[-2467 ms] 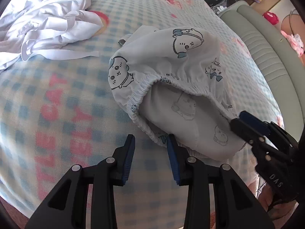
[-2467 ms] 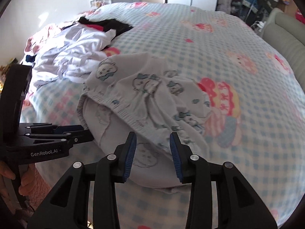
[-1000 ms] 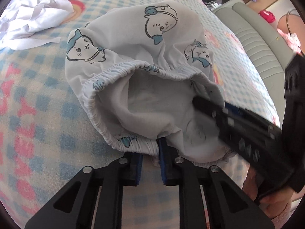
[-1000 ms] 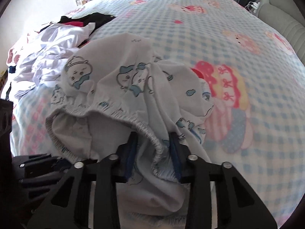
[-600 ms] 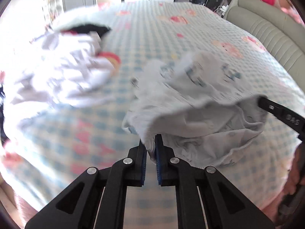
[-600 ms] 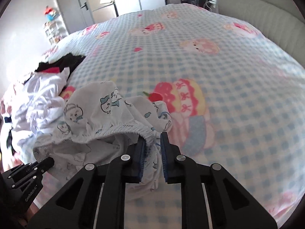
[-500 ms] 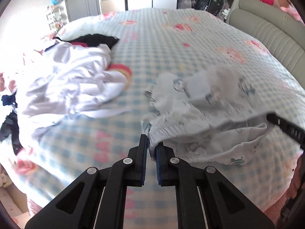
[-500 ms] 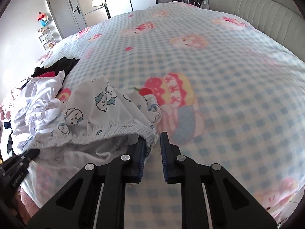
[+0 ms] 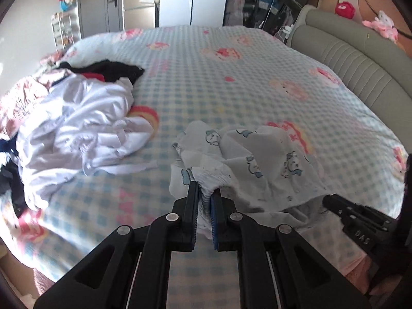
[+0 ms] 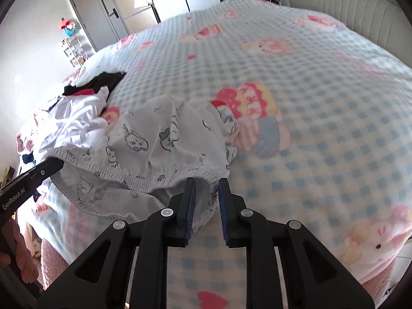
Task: Fold clothes
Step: 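Grasp the waistband with the right tool while the left tool holds the other side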
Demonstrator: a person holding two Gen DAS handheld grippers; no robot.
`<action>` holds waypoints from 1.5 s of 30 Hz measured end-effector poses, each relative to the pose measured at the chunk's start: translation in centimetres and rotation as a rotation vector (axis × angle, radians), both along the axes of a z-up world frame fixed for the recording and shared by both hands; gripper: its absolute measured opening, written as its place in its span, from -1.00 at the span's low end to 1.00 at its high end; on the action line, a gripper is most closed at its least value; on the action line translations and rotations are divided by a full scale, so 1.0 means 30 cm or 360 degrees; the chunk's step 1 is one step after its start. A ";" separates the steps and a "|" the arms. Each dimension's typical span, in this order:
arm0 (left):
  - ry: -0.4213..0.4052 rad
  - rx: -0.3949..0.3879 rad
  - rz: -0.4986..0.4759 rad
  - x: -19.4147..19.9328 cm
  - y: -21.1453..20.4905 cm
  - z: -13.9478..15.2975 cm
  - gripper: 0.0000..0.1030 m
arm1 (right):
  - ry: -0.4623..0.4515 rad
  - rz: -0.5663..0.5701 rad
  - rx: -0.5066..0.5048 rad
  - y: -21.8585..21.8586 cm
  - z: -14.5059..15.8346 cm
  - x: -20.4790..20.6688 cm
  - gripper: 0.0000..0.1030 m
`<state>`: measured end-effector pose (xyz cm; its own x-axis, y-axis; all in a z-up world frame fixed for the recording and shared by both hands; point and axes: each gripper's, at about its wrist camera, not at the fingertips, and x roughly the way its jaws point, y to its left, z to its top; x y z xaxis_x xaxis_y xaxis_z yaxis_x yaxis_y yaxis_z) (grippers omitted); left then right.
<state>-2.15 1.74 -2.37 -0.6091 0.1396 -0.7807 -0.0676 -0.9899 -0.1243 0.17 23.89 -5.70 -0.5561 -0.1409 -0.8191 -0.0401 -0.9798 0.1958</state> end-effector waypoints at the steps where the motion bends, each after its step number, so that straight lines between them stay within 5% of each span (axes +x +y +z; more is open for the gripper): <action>1: -0.0016 -0.0008 -0.0006 0.003 0.002 -0.016 -0.81 | -0.0013 0.0044 0.0049 -0.018 -0.017 0.004 -0.53; 5: -0.0074 -0.0027 -0.0023 0.012 0.007 -0.077 -0.80 | 0.0001 0.0169 0.0182 -0.084 -0.046 0.021 -0.49; 11: -0.0133 0.0021 0.0005 0.004 -0.012 -0.130 -0.70 | 0.0014 0.0325 0.0235 -0.169 -0.053 -0.013 -0.07; 16: -0.0180 0.0074 0.0008 -0.003 -0.022 -0.166 -0.66 | -0.0096 0.0381 0.0162 -0.205 -0.130 -0.026 -0.06; 18: -0.0198 0.0081 -0.0005 -0.008 -0.020 -0.182 -0.28 | -0.0105 0.0354 0.0148 -0.204 -0.147 -0.025 -0.10; 20: -0.0232 0.0085 -0.0026 -0.014 -0.014 -0.211 -0.11 | -0.0104 0.0315 0.0140 -0.193 -0.148 -0.029 -0.25; 22: -0.0285 0.0076 -0.0043 -0.017 -0.004 -0.253 -0.16 | -0.0084 0.0250 0.0132 -0.164 -0.137 -0.030 -0.49; 25: -0.0319 0.0089 -0.0023 -0.008 -0.007 -0.277 -0.56 | -0.0047 0.0142 0.0136 -0.112 -0.115 -0.029 -0.66; 31: -0.0233 0.0129 0.0008 -0.018 -0.043 -0.206 -0.69 | -0.0095 0.0062 0.0084 -0.040 -0.117 -0.023 -0.67; 35: -0.0235 0.0137 0.0002 -0.017 -0.045 -0.194 -0.69 | -0.0198 0.0066 0.0030 -0.042 -0.156 -0.036 -0.43; 37: -0.0258 0.0125 -0.0008 -0.015 -0.042 -0.210 -0.69 | -0.0212 0.0066 -0.0031 -0.045 -0.163 -0.034 -0.13; 45: -0.0308 0.0125 0.0009 0.003 -0.045 -0.245 -0.69 | -0.0150 0.0096 -0.0111 -0.084 -0.109 -0.017 0.41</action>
